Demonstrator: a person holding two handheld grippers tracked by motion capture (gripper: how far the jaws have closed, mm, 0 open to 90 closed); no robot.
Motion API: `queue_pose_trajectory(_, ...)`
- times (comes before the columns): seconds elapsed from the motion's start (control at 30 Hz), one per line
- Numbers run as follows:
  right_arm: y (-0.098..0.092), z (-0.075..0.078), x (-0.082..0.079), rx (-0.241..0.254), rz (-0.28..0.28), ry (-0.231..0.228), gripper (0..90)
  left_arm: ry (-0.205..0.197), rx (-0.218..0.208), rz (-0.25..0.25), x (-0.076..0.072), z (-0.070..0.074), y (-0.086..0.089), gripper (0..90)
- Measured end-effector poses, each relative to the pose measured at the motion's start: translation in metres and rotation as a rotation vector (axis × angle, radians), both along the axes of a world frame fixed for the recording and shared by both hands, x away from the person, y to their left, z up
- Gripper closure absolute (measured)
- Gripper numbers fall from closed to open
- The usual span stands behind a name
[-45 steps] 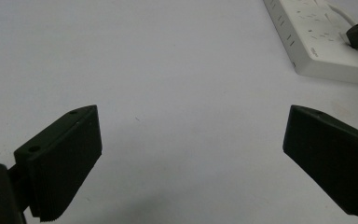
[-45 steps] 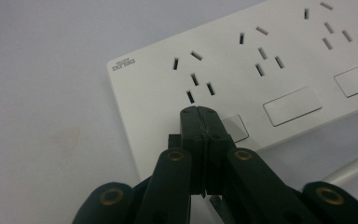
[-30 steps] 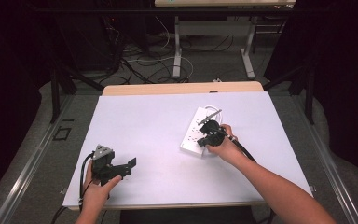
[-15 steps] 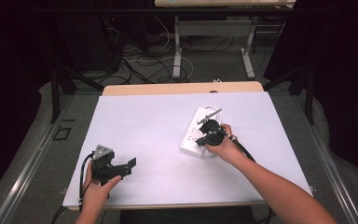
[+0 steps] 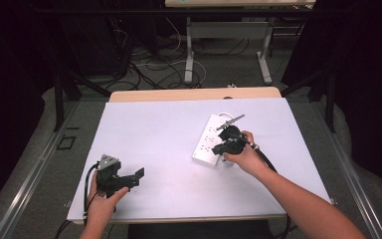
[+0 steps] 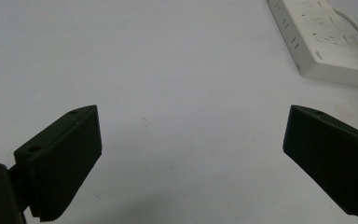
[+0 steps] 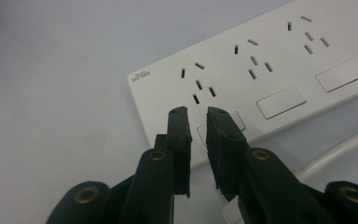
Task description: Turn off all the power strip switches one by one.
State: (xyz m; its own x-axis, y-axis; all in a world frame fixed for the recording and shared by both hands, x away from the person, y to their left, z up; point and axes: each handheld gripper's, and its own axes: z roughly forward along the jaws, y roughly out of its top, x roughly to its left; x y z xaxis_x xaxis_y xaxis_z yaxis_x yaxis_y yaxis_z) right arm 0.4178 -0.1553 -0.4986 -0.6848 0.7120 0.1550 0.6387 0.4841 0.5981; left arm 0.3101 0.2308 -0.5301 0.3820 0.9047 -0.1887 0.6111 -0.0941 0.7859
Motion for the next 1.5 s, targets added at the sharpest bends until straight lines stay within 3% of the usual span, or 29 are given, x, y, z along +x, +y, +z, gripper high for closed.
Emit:
queue_pose_trajectory(0.17, -0.008, 0.002, -0.006, 0.019, -0.017, 0.001, 62.2, -0.002, -0.005, 0.014, 0.0, 0.0, 0.002, 4.9)
queue_pose_trajectory(0.43, -0.022, 0.006, -0.015, 0.022, -0.053, -0.065, 44.5, -0.002, -0.001, 0.025, 0.0, 0.002, 0.007, 4.9)
queue_pose_trajectory(0.87, -0.055, 0.006, -0.033, 0.083, -0.097, -0.099, 43.4, -0.004, -0.006, 0.051, 0.0, 0.003, 0.013, 5.0)
queue_pose_trajectory(1.07, -0.072, 0.003, -0.042, 0.115, -0.15, -0.092, 37.9, -0.01, -0.009, 0.066, 0.0, 0.004, 0.016, 5.0)
queue_pose_trajectory(1.17, -0.082, 0.0, -0.045, 0.137, -0.184, -0.095, 30.8, -0.009, -0.013, 0.074, 0.0, 0.004, 0.018, 5.0)
queue_pose_trajectory(1.33, -0.105, -0.006, -0.048, 0.143, -0.251, -0.117, 19.4, -0.008, -0.016, 0.083, 0.0, 0.004, 0.022, 5.0)
queue_pose_trajectory(1.5, -0.127, -0.015, -0.051, 0.135, -0.335, -0.142, 15.3, -0.008, -0.019, 0.097, 0.001, 0.004, 0.025, 5.0)
